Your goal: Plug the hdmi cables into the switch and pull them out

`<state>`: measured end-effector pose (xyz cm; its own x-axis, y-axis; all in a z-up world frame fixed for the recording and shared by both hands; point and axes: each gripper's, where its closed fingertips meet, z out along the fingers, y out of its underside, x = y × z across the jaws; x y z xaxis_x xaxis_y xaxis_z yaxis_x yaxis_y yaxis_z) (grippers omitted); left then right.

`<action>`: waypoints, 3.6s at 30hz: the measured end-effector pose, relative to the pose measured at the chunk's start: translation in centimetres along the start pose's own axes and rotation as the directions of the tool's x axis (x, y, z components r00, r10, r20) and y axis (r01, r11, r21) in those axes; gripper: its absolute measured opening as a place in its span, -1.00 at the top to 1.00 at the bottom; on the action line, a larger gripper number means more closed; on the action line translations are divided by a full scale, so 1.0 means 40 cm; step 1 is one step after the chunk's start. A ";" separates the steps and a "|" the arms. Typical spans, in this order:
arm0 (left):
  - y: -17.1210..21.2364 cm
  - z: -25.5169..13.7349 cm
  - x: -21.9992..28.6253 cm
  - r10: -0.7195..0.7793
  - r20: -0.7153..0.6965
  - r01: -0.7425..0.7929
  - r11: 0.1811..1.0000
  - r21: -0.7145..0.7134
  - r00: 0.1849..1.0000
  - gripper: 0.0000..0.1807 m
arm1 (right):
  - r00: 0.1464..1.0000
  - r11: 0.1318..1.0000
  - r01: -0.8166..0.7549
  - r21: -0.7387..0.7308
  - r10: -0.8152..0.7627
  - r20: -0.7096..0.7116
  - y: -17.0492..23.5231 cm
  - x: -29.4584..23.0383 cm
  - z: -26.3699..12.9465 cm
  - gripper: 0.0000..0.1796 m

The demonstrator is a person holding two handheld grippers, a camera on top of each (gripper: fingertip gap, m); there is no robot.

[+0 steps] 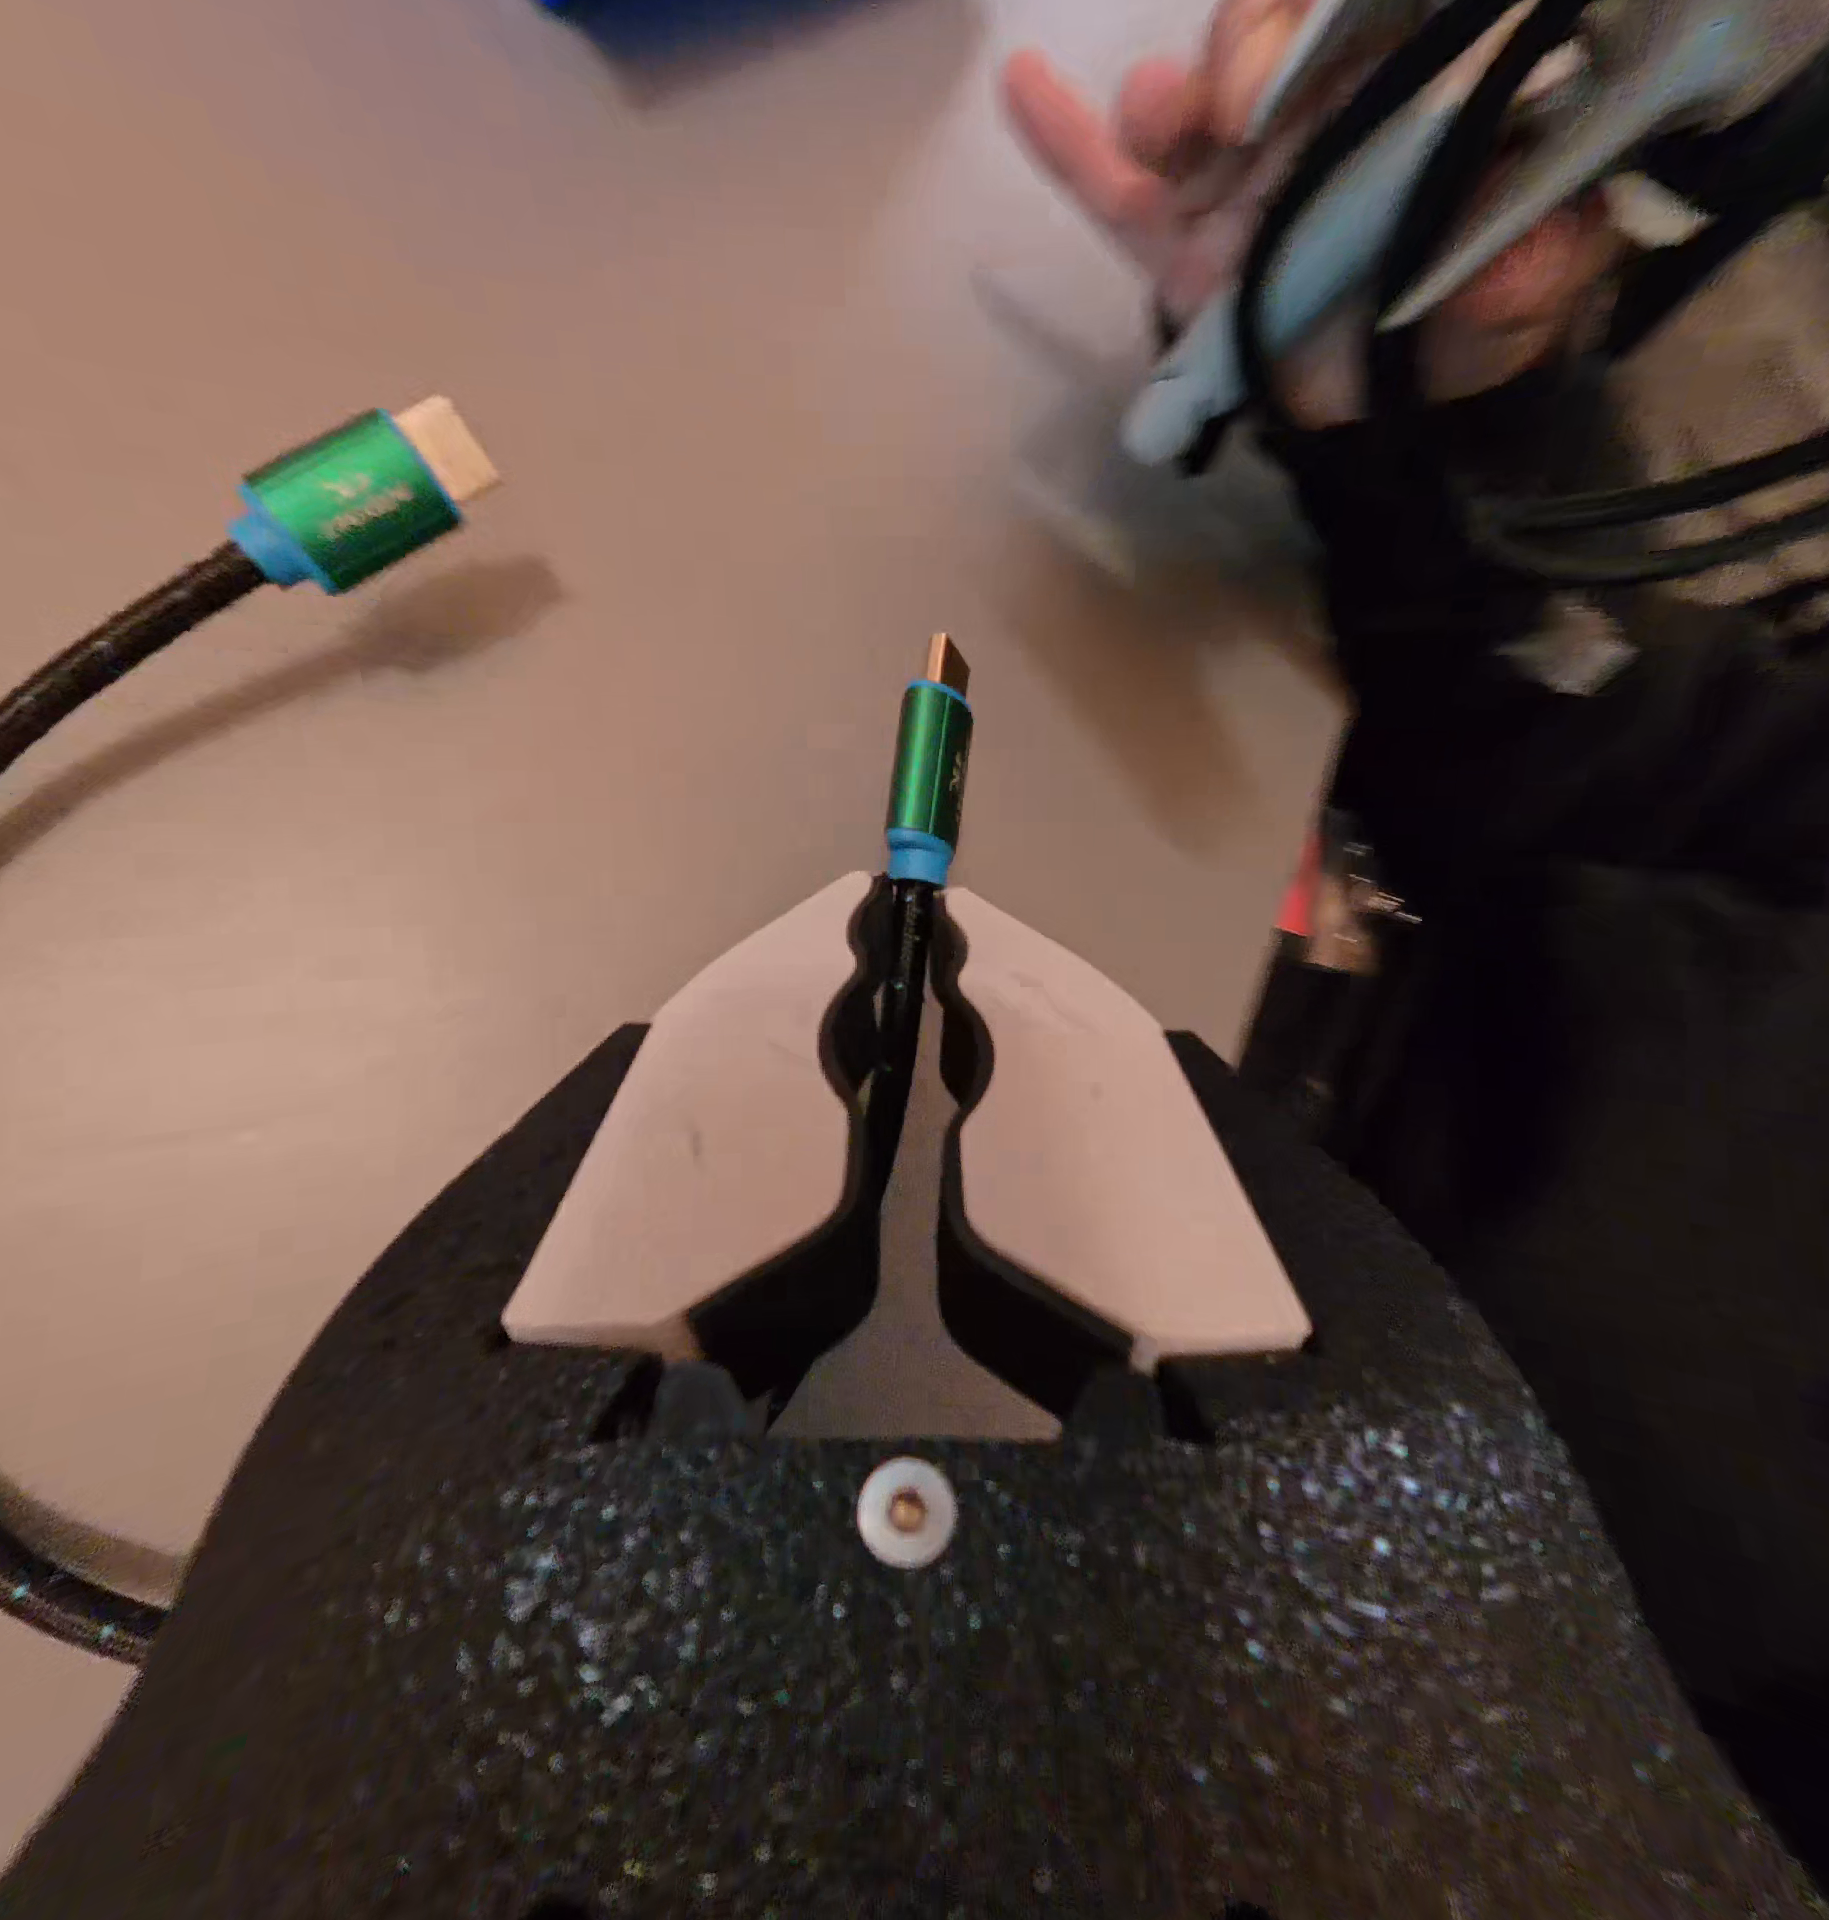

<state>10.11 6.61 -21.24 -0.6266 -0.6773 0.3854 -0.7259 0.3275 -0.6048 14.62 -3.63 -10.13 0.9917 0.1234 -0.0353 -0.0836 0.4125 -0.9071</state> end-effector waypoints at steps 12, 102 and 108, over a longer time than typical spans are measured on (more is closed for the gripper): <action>-0.057 -0.234 0.111 -0.064 -0.407 -0.016 0.982 -0.189 0.911 0.92 | 0.965 0.986 0.112 -0.124 -0.079 0.250 0.058 -0.107 0.024 0.74; -0.337 -0.429 0.104 0.380 0.238 -0.436 0.613 0.659 0.894 0.63 | 0.999 0.996 0.054 -0.077 -0.054 0.010 0.037 -0.018 0.019 0.75; -0.177 -0.624 -0.231 0.161 0.625 -0.421 0.858 0.294 0.764 0.64 | 0.994 0.996 0.068 -0.062 -0.073 -0.084 0.026 0.019 0.008 0.75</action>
<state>13.96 26.98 -3.11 -0.4181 -0.8765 -0.2386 -0.2757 0.3727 -0.8860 15.24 -2.84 -10.97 0.9999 0.0167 -0.0036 -0.0094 0.3635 -0.9315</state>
